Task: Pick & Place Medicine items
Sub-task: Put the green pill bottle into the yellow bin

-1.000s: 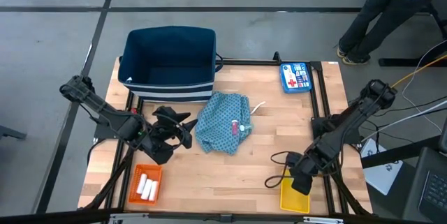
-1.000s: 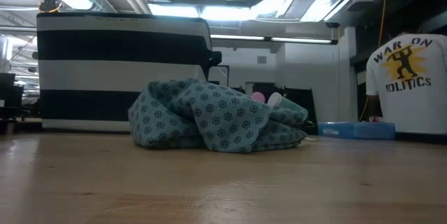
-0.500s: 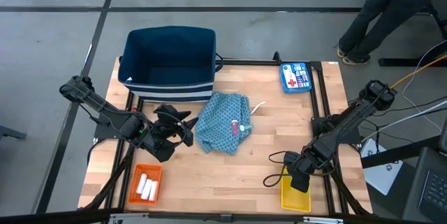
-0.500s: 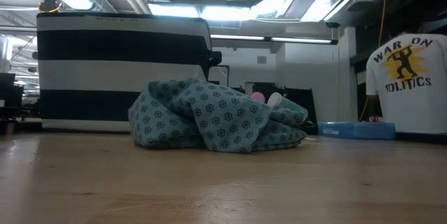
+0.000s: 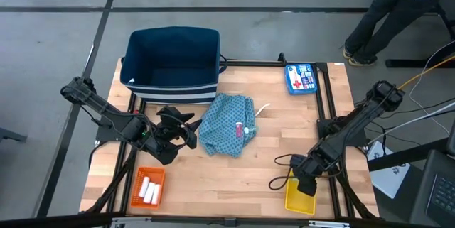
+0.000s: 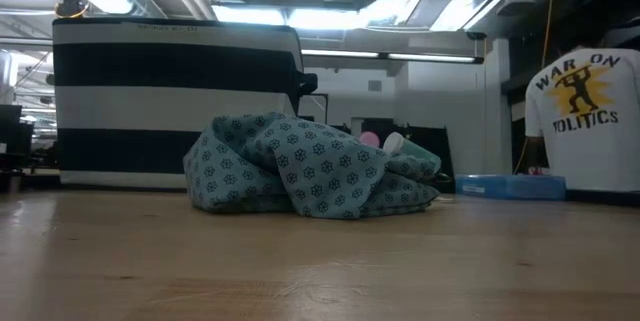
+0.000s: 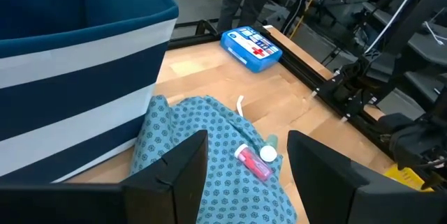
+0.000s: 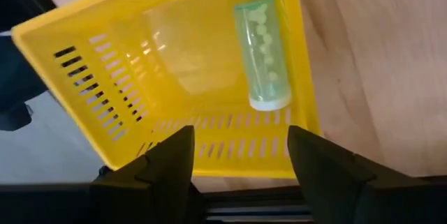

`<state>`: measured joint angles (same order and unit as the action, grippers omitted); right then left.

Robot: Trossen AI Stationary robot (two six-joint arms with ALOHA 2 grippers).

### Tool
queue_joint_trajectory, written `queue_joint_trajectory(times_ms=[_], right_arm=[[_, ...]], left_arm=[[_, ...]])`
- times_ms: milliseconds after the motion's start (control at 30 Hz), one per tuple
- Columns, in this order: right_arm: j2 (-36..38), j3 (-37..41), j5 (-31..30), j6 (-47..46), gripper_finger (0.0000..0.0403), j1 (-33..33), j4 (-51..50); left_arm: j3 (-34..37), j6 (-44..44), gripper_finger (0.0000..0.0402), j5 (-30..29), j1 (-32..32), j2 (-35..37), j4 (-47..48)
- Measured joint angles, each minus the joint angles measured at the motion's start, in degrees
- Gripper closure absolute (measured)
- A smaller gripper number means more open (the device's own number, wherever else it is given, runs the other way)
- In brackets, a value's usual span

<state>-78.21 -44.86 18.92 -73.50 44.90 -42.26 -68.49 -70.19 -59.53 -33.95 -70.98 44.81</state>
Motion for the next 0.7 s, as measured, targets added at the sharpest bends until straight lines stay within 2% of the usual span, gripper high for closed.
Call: queue_joint_trajectory(times_ms=[167, 267, 533, 700], right_arm=[[3.35, 0.0, 0.12, -0.77, 0.0182, -1.68, 0.08], [6.51, 0.0, -1.99, -0.63, 0.0192, -3.12, -0.21], [14.16, 0.0, -13.52, -0.01, 0.02, -9.3, 0.45], [15.73, 0.0, -21.4, 6.94, 0.02, -14.97, 3.84]], left_arm=[[0.0, -0.1, 0.0208, 0.01, 0.0, 0.0, 0.0], [0.0, -0.17, 0.0208, 0.13, 0.0, 0.0, -0.02], [0.0, -0.57, 0.0208, 0.88, 0.0, 0.0, -0.06], [0.0, -0.13, 0.0208, 0.89, 0.0, -0.02, -0.06]])
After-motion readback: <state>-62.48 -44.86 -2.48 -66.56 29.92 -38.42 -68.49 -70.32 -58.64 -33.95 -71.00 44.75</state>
